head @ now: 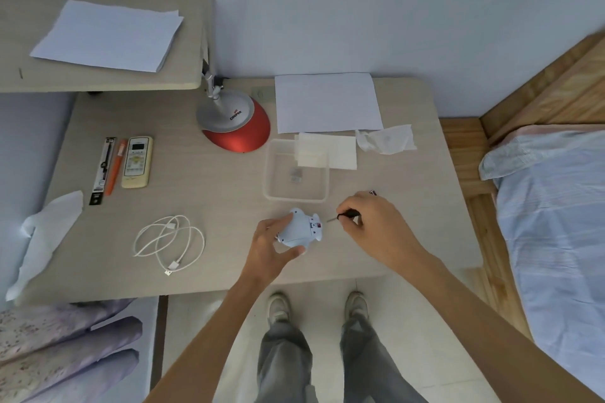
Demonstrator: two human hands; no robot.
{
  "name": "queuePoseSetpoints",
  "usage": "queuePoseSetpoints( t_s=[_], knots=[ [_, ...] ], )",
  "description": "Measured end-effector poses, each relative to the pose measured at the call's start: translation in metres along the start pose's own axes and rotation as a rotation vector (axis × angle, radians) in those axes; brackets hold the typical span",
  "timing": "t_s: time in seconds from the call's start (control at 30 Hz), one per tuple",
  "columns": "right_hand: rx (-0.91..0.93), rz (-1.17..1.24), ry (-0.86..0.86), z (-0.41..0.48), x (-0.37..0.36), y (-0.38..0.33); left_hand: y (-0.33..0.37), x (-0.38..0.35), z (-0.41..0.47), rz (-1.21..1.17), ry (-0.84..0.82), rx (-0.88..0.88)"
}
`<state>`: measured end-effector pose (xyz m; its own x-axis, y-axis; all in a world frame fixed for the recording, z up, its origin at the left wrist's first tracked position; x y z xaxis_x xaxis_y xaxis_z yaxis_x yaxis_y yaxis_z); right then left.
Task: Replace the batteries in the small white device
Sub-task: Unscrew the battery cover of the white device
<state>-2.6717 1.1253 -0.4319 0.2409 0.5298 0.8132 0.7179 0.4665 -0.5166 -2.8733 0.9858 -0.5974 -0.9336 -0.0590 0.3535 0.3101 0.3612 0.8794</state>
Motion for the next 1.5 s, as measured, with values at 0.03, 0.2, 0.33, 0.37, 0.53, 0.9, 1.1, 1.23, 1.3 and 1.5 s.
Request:
queuePoseSetpoints(
  t_s=[0.03, 0.2, 0.33, 0.37, 0.53, 0.9, 1.1, 1.23, 1.3, 1.5],
  knots=[
    [-0.002, -0.018, -0.015, 0.003, -0.005, -0.004, -0.001, 0.0, 0.002, -0.011, -0.001, -0.001],
    [-0.026, -0.094, -0.081, 0.019, -0.025, -0.008, -0.004, -0.001, 0.01, -0.04, -0.012, -0.023],
    [-0.039, -0.117, -0.076, 0.025, -0.036, -0.005, -0.005, -0.002, 0.014, -0.044, -0.017, -0.042],
    [-0.042, -0.121, -0.076, 0.026, -0.038, -0.004, -0.006, -0.002, 0.014, -0.042, -0.018, -0.044],
    [-0.051, -0.14, -0.092, 0.027, -0.05, 0.001, -0.005, -0.001, 0.016, -0.046, -0.02, -0.045],
    [-0.004, -0.279, -0.182, 0.024, -0.057, 0.008, 0.011, 0.0, 0.019, -0.04, -0.025, -0.025],
    [-0.032, -0.308, -0.183, 0.011, -0.068, 0.024, 0.031, -0.01, 0.02, -0.047, -0.075, -0.017],
    [-0.076, -0.262, -0.08, -0.001, -0.075, 0.033, 0.031, -0.009, 0.021, -0.019, -0.076, -0.012],
    [-0.097, -0.204, -0.015, -0.005, -0.079, 0.035, 0.03, -0.008, 0.021, -0.029, -0.089, 0.004],
    [-0.163, -0.038, 0.008, 0.0, -0.078, 0.04, 0.027, -0.007, 0.022, -0.04, -0.111, 0.032]
  ],
)
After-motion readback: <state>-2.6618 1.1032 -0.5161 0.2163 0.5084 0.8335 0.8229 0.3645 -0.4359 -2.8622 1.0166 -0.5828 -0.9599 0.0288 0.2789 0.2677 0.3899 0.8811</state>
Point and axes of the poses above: each hand's wrist, its own z-axis towards the middle knuckle, its own x-axis out of the back of the hand, y = z × x, the point moved 2 cm from there along z, towards the middle knuckle, and after that the axes turned 8 degrees about -y, right-handed, at the moved point
